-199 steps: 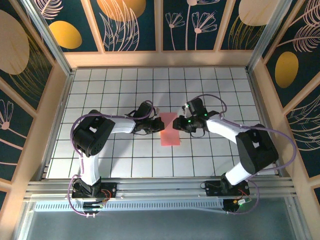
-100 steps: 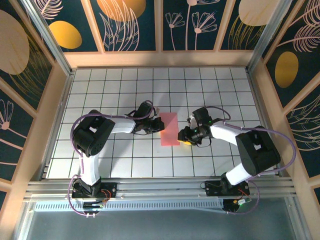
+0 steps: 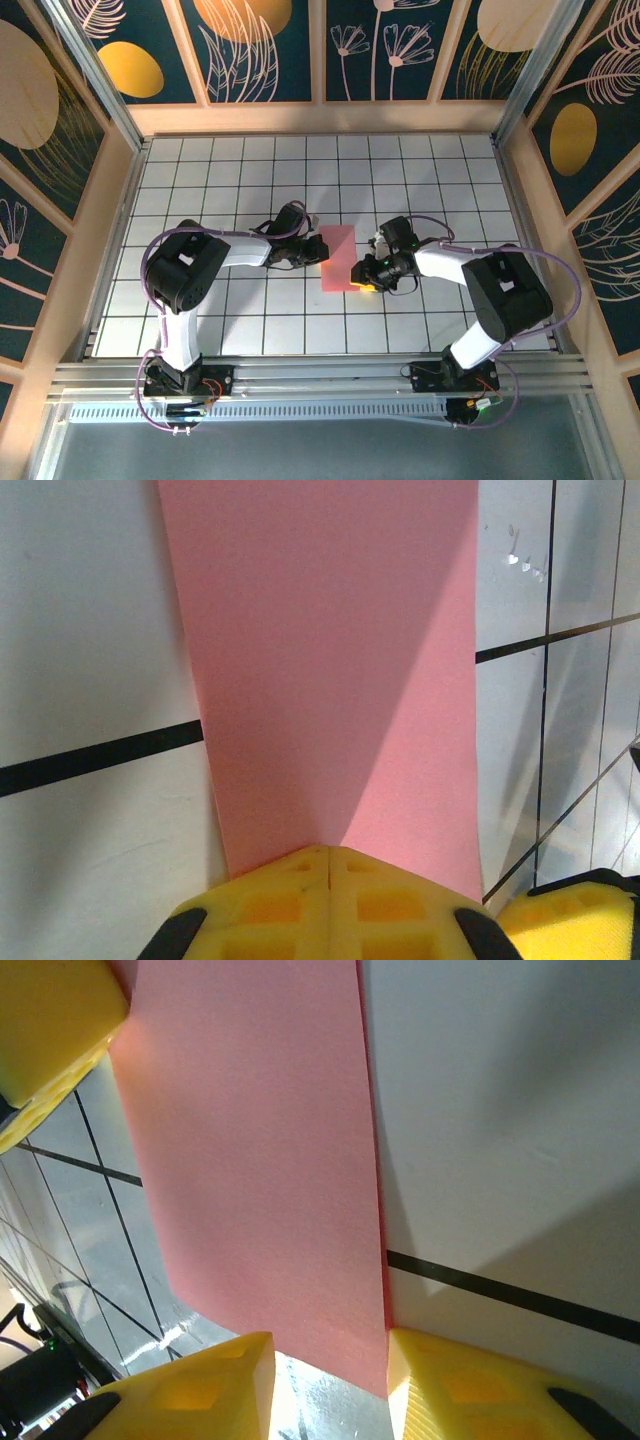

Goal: Fold a paper plane with a square sheet of paper (fold left side to right side)
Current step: Fold the triangle a second time at the center of the table.

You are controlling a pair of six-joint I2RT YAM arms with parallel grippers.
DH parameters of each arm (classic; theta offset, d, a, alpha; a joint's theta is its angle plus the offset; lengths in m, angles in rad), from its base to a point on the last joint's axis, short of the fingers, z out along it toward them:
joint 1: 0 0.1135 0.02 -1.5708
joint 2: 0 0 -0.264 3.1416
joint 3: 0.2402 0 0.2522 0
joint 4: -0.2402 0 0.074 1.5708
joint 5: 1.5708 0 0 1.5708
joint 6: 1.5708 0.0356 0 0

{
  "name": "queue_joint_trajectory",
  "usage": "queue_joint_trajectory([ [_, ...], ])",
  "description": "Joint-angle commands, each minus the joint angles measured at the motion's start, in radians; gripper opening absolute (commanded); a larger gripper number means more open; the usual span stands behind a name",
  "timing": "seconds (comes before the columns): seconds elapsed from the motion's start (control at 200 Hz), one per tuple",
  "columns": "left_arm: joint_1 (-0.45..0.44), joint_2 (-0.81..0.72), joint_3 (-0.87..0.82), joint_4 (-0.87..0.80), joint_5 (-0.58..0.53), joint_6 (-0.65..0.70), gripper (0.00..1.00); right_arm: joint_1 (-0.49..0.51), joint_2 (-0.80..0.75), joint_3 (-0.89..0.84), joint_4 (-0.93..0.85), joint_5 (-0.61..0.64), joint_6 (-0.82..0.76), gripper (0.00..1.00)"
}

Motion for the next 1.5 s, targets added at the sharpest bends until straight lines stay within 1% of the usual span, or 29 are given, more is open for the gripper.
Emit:
queue_joint_trajectory([
  [0.0, -0.003, 0.033, 0.003, -0.027, -0.015, 0.015, 0.00, 0.008, 0.013, -0.014, 0.052, -0.022, 0.023, 0.33],
  [0.16, -0.004, 0.031, 0.000, -0.026, -0.014, 0.015, 0.00, -0.002, 0.012, -0.016, 0.107, -0.033, 0.047, 0.32],
  [0.44, -0.006, 0.029, -0.004, -0.023, -0.013, 0.016, 0.00, -0.026, 0.058, 0.019, 0.185, -0.062, 0.064, 0.32],
  [1.006, -0.012, 0.023, 0.000, -0.014, -0.006, 0.015, 0.00, -0.088, 0.171, 0.124, 0.264, -0.086, 0.041, 0.29],
  [1.191, -0.013, 0.016, 0.018, -0.013, -0.002, 0.016, 0.00, -0.103, 0.213, 0.162, 0.251, -0.098, 0.017, 0.27],
  [1.376, -0.012, 0.011, 0.039, -0.021, -0.006, 0.026, 0.06, -0.109, 0.220, 0.157, 0.249, -0.095, 0.010, 0.23],
  [1.497, -0.012, -0.014, 0.045, -0.027, -0.027, 0.039, 0.09, -0.115, 0.214, 0.147, 0.250, -0.097, 0.012, 0.16],
])
